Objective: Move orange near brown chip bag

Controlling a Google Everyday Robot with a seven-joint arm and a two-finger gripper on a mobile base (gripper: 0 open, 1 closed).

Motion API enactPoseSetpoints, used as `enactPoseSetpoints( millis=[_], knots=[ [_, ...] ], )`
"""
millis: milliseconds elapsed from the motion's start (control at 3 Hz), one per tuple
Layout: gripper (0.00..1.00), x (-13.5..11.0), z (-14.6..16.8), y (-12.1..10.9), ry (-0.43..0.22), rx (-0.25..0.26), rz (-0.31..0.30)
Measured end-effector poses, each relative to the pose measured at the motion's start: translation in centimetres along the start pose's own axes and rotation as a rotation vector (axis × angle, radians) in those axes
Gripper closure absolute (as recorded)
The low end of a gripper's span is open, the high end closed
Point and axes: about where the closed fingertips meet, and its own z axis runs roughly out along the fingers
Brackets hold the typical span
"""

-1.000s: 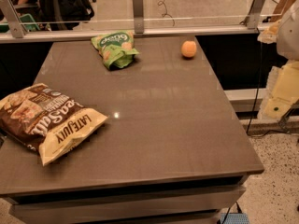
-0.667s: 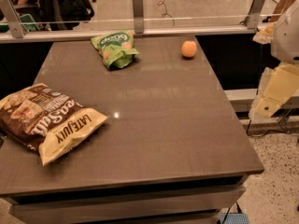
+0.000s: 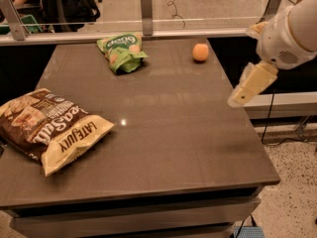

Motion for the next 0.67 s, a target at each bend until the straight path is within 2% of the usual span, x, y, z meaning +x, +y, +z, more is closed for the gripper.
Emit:
enactPoseSetpoints(
  millis=[333,667],
  knots=[
    [0.0,-0.8,3.6,-3.6,-0.122,0.024,0.063],
    [0.0,-0.4,7.8,-7.3,-0.234,0.012,0.172]
  ],
)
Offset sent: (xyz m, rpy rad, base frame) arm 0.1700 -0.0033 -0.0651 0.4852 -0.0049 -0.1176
